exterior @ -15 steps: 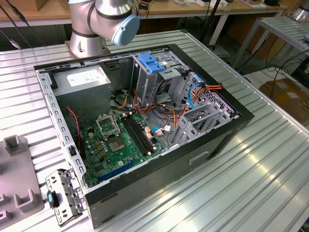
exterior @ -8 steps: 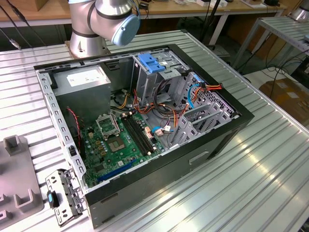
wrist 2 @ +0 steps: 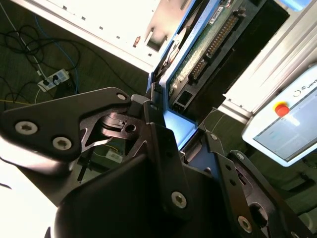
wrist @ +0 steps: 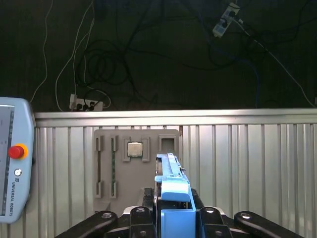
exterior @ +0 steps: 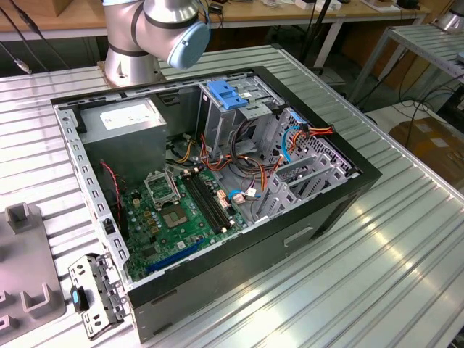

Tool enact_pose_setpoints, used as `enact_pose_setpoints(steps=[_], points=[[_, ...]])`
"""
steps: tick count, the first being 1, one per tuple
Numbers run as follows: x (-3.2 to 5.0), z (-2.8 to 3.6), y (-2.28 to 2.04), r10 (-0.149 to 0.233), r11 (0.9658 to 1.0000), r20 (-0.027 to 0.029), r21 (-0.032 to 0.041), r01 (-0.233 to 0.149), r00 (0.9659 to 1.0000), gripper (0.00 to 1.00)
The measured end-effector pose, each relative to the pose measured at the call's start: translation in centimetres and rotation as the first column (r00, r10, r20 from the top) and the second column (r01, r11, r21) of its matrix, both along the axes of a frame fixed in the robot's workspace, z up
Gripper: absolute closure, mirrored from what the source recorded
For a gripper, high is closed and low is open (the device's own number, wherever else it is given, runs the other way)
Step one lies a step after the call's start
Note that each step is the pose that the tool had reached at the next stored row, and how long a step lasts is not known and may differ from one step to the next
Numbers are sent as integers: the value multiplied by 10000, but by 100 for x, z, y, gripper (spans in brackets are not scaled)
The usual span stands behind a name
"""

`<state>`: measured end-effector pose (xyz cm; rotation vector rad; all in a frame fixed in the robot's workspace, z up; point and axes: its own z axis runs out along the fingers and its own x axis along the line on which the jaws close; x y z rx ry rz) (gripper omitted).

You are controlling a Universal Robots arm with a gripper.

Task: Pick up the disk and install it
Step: 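Pick up the disk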

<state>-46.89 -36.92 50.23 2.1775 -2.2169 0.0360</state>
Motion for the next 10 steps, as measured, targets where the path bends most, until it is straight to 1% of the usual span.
enact_pose_setpoints(steps=[10], points=[[91, 0, 0, 0, 10000, 0, 0, 0, 10000, 63]])
